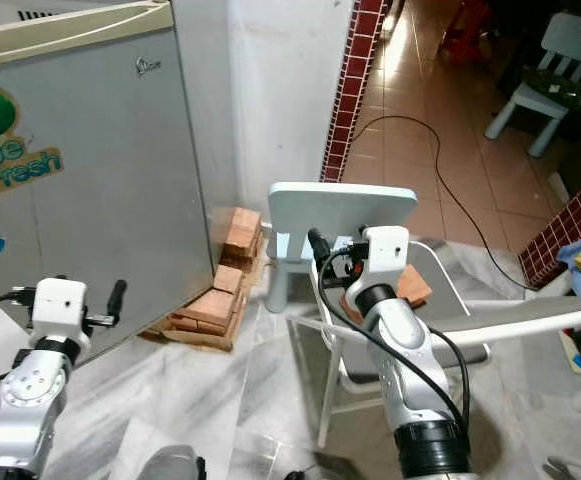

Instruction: Restocking fridge

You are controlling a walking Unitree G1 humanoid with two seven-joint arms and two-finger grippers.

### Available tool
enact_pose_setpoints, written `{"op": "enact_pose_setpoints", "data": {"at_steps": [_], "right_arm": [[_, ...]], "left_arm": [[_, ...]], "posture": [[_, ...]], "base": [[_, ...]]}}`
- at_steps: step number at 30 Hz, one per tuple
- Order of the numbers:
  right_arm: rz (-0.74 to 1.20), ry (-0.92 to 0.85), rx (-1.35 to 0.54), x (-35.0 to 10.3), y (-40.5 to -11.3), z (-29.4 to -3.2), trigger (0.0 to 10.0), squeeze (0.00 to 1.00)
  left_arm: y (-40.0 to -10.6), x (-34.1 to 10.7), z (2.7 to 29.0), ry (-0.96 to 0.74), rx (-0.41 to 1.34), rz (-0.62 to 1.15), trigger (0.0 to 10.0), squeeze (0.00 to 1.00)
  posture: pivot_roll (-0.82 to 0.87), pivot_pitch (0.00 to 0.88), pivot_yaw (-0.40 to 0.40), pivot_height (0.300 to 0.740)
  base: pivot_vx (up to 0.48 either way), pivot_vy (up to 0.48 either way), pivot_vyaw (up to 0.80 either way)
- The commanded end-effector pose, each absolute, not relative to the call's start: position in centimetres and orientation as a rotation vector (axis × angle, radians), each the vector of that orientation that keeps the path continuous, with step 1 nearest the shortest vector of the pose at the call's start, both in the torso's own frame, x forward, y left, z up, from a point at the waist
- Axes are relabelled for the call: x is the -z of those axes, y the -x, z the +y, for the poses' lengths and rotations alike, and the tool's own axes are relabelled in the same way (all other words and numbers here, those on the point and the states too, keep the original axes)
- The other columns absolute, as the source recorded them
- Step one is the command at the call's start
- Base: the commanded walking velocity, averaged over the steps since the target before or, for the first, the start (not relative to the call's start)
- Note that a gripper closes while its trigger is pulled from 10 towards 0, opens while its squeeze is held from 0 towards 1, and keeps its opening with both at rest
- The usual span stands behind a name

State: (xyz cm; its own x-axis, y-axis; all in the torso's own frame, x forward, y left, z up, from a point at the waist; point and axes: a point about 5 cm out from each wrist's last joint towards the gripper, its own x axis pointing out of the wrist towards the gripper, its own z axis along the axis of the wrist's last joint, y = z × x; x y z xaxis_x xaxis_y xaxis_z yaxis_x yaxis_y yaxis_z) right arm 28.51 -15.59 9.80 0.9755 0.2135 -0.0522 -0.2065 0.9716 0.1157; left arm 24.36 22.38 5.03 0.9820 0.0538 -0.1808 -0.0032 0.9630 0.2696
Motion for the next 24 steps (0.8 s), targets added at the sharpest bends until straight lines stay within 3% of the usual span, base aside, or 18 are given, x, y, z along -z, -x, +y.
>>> {"op": "enact_pose_setpoints", "data": {"at_steps": [1,24], "right_arm": [[0.060,-0.097,-0.184,-9.7,-28.7,-15.5,10.0,0.00],[0.041,-0.053,-0.088,-9.6,-29.3,-16.3,10.0,0.00]], "left_arm": [[-24.3,-5.2,22.5,-0.284,-0.024,0.186,10.0,0.00],[-24.7,-6.3,21.6,-0.287,0.013,0.138,10.0,0.00]], "posture": [[0.14,0.000,-0.044,0.740],[0.13,0.000,-0.041,0.740]], "base": [[0.000,0.480,0.00],[0.000,0.480,0.00]]}}
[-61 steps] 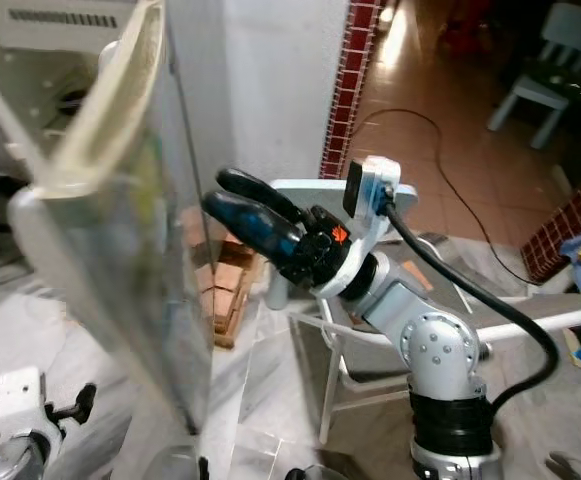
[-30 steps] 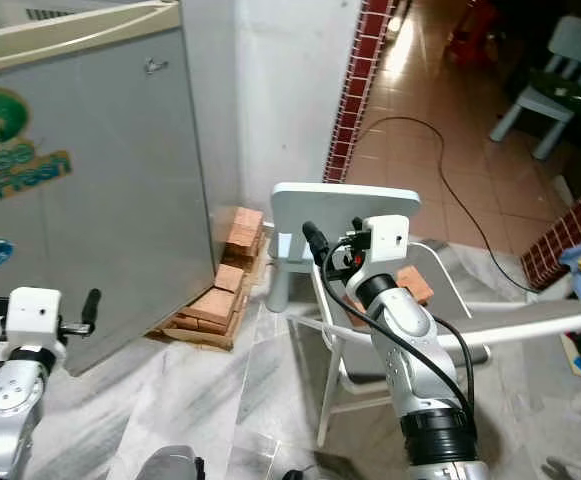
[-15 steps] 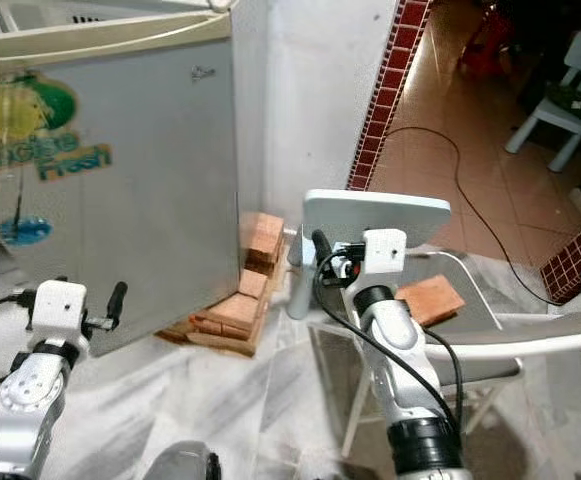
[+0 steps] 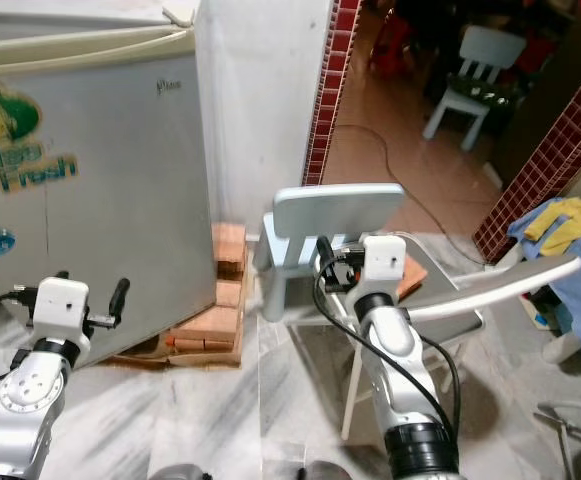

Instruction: Restocking fridge

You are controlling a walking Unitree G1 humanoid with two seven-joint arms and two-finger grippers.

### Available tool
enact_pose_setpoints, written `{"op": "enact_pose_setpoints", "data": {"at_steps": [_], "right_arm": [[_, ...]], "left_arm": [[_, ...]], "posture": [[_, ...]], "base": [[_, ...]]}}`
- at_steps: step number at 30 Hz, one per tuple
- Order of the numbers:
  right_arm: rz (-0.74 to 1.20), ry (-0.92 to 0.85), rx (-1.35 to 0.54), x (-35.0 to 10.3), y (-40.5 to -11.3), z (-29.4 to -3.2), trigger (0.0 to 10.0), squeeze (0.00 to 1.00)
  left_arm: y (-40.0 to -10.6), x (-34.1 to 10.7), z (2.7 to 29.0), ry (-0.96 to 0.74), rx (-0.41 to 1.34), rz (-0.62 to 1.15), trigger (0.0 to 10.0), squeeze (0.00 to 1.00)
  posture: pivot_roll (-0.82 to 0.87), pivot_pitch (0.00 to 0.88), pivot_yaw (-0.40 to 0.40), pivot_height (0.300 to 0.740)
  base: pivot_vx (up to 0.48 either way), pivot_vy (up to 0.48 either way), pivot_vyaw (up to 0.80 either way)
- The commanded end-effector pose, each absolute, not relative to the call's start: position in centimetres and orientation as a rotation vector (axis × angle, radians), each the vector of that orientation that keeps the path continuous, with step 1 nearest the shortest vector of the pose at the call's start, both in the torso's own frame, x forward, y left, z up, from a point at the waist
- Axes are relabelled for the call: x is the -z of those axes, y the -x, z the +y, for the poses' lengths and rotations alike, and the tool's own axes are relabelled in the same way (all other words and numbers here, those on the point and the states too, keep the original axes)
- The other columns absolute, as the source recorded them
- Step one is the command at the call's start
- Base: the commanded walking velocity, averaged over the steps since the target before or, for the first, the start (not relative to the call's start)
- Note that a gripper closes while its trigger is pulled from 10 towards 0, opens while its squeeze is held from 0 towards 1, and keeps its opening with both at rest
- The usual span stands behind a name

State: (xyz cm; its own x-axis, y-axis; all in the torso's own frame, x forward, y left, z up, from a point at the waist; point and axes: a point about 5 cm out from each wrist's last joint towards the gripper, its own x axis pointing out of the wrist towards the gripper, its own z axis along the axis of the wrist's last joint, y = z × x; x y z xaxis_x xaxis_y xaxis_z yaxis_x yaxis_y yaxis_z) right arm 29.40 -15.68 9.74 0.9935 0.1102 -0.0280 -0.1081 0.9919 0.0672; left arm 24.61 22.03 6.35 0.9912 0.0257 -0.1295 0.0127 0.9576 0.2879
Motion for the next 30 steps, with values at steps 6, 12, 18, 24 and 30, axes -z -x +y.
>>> {"op": "enact_pose_setpoints", "data": {"at_steps": [6,12,18,24,30], "right_arm": [[0.040,-0.053,-0.086,-9.54,-29.47,-16.34,10.0,0.00],[0.041,-0.052,-0.086,-9.46,-29.61,-16.26,10.0,0.00],[0.038,-0.053,-0.083,-9.51,-29.80,-16.21,10.0,0.00],[0.041,-0.052,-0.080,-9.40,-29.76,-16.18,10.0,0.00],[0.046,-0.052,-0.078,-9.28,-29.68,-16.19,10.0,0.00]], "left_arm": [[-24.44,-6.29,21.71,-0.279,0.010,0.142,10.0,0.00],[-24.34,-6.29,21.68,-0.266,0.007,0.138,10.0,0.00],[-24.37,-6.41,21.72,-0.258,0.017,0.131,10.0,0.00],[-24.34,-6.32,21.86,-0.263,0.012,0.136,10.0,0.00],[-24.33,-6.15,21.71,-0.257,0.016,0.141,10.0,0.00]], "posture": [[0.14,0.000,-0.043,0.740],[0.14,0.000,-0.046,0.740],[0.14,0.000,-0.044,0.740],[0.14,0.000,-0.042,0.740],[0.14,0.000,-0.040,0.740]], "base": [[0.000,0.480,0.00],[0.000,0.480,0.00],[0.000,0.480,0.00],[0.000,0.480,0.00],[0.000,0.480,0.00]]}}
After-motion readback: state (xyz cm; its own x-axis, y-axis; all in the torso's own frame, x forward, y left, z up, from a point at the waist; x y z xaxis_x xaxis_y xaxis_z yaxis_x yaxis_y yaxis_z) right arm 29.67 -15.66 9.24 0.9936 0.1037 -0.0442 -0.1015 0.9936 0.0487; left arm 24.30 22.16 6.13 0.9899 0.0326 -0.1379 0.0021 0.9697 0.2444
